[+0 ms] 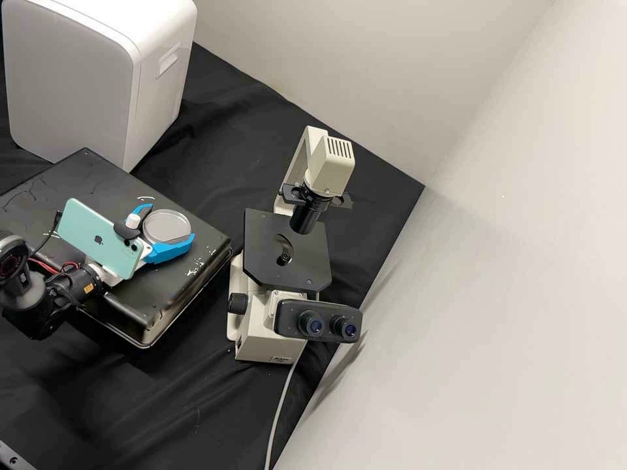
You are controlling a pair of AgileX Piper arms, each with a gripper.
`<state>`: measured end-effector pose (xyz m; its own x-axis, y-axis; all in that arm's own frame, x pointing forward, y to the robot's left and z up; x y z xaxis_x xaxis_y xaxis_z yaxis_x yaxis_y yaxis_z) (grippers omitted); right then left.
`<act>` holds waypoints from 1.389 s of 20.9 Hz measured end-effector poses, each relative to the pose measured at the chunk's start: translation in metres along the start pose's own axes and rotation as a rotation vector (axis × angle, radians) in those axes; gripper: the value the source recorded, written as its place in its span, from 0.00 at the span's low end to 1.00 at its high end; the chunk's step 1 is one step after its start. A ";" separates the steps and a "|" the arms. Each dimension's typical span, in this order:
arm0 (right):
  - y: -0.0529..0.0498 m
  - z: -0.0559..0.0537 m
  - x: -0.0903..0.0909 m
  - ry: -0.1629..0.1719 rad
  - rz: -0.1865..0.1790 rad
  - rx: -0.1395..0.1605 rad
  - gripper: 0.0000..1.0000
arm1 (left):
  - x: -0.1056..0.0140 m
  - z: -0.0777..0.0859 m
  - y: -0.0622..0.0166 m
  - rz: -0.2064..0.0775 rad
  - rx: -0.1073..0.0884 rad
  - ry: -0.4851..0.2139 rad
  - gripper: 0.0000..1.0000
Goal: Place the petri dish on the microscope
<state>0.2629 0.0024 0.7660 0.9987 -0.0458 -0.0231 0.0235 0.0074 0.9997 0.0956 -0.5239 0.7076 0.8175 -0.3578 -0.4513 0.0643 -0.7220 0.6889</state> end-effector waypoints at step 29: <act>0.067 0.001 -0.051 0.016 0.195 0.107 0.00 | 0.000 0.000 0.0000 0.000 0.000 0.000 1.00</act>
<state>0.2138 0.0046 0.8338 0.9844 -0.0379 0.1716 -0.1744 -0.0919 0.9804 0.0956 -0.5239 0.7076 0.8175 -0.3578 -0.4513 0.0643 -0.7220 0.6889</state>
